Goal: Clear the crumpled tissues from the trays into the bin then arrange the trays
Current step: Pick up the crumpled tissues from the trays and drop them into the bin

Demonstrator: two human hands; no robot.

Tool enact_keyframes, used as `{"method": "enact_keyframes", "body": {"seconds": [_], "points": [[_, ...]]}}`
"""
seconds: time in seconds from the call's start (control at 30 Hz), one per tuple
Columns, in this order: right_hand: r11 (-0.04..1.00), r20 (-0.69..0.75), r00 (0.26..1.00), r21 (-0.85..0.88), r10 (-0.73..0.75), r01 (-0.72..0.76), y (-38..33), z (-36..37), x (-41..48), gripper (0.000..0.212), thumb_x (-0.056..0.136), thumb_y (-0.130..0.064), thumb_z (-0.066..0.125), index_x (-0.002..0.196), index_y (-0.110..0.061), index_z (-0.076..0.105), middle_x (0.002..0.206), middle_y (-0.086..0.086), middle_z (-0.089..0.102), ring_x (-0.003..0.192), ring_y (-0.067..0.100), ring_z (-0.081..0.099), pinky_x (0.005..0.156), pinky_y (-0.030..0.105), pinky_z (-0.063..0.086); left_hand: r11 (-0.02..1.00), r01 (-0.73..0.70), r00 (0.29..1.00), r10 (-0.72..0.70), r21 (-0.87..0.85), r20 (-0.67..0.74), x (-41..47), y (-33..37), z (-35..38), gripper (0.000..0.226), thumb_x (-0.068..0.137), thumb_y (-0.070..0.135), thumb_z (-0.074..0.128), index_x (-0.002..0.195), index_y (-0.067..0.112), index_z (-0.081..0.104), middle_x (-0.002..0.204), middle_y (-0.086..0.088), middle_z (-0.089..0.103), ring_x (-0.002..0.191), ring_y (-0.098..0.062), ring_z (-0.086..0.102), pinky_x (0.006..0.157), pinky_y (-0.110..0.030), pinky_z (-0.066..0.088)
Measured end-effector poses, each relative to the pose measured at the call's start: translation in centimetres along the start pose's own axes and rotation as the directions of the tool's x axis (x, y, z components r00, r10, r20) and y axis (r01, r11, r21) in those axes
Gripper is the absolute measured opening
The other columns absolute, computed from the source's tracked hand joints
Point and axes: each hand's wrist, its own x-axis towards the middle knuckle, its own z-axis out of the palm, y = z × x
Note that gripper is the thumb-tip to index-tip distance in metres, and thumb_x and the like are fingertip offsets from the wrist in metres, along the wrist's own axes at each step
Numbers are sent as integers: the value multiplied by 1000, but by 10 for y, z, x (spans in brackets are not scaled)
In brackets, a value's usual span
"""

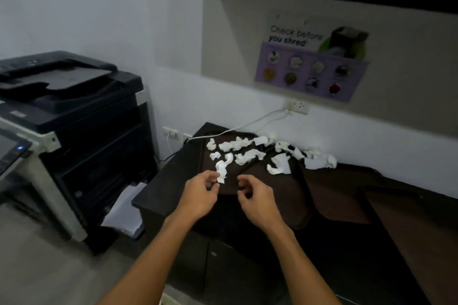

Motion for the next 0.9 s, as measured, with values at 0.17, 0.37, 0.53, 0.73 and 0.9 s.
{"method": "enact_keyframes", "body": {"seconds": [0.17, 0.37, 0.53, 0.73, 0.9], "points": [[999, -151, 987, 0, 52, -52, 31, -75, 10, 39, 90, -16, 69, 127, -26, 66, 106, -13, 67, 94, -4, 63, 79, 2, 45, 994, -109, 992, 110, -22, 65, 33, 63, 53, 28, 93, 14, 69, 118, 26, 69, 106, 11, 70, 99, -6, 65, 92, -20, 51], [992, -250, 961, -13, 115, -122, 86, -156, 30, 39, 90, -14, 70, 127, -26, 66, 103, -14, 66, 87, -1, 63, 78, 3, 46, 979, -203, 968, 204, -28, 145, 74, 125, 129, 29, 92, 15, 69, 120, 23, 69, 105, 11, 69, 95, -6, 65, 90, -18, 52], [987, -282, 947, -8, 152, -160, 134, -205, 51, 39, 90, -16, 68, 127, -28, 65, 104, -15, 66, 91, 0, 64, 81, 7, 47, 975, -223, 955, 221, -13, 197, 106, 161, 192, 29, 92, 17, 67, 120, 24, 68, 107, 13, 69, 96, -1, 65, 87, -19, 52], [985, -263, 950, 6, 170, -174, 183, -247, 77, 40, 91, -15, 69, 129, -27, 64, 107, -14, 65, 93, 1, 63, 85, 11, 51, 978, -209, 953, 205, -7, 223, 134, 186, 252, 29, 93, 16, 68, 120, 25, 67, 107, 12, 68, 98, -4, 65, 85, -15, 49], [981, -247, 951, -10, 186, -195, 228, -262, 103, 40, 90, -12, 71, 128, -24, 66, 105, -13, 66, 90, 1, 63, 76, 1, 44, 986, -168, 957, 167, -15, 236, 155, 190, 291, 30, 94, 16, 68, 123, 22, 66, 108, 11, 68, 98, -4, 65, 81, -8, 46]]}}
